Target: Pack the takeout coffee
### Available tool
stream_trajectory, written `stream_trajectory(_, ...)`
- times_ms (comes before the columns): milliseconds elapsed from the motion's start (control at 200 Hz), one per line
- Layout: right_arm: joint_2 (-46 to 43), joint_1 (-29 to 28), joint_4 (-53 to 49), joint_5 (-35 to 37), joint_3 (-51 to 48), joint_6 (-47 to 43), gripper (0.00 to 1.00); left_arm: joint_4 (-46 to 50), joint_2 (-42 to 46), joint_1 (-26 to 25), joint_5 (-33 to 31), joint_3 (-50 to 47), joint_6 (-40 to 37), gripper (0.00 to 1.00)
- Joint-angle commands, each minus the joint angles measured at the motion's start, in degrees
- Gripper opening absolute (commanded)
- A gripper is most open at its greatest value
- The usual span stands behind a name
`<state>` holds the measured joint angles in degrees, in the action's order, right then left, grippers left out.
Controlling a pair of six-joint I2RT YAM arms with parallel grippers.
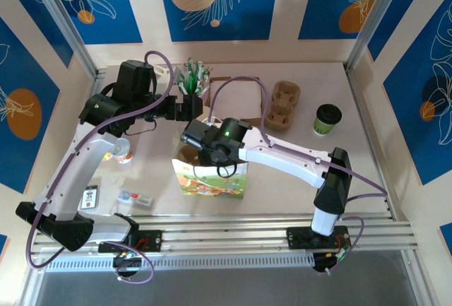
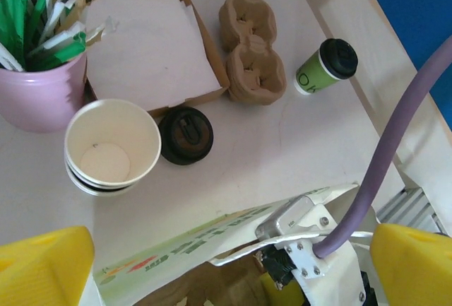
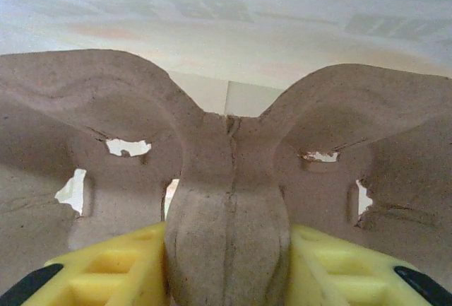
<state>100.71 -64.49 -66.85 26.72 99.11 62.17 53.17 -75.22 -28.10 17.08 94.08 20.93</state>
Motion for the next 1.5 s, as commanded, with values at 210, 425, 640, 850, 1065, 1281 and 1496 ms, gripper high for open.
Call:
stream_trajectory(210, -1.8, 1.8, 0.1, -2.7, 0.4, -1.2, 0.42, 8.4, 5.1, -0.6, 4.3, -5.0, -3.4, 0.95)
stream_trajectory(425, -2.0, 1.7, -0.4, -2.8, 1.0, -1.6, 0.42, 7.7, 3.4, -1.6, 6.7, -5.1, -3.1, 0.95)
stream_trajectory(640, -2.4, 1.8, -0.6, -3.4, 1.9, -2.8, 0.42, 7.6, 1.1, -3.5, 8.3, -2.4, -3.1, 0.95)
stream_trajectory(850, -2.7, 1.7, -0.6, -3.8, 2.5, -4.3, 0.42, 8.4, -0.1, -4.9, 9.1, -0.3, -3.3, 0.97)
stream_trajectory(1065, -3.8, 1.9, -0.4, -5.5, 1.7, -7.7, 0.42, 9.7, -1.1, -5.3, 8.7, 1.1, -3.5, 0.97)
stream_trajectory(1281, -6.4, 2.2, 2.3, -7.2, -1.7, -9.9, 0.42, 9.4, -2.4, -5.6, 11.5, 3.8, -2.5, 0.97)
stream_trajectory(1496, -8.3, 2.7, 4.3, -9.6, -4.1, -11.2, 0.42, 13.1, -3.4, -7.2, 8.8, 4.5, -5.2, 0.94)
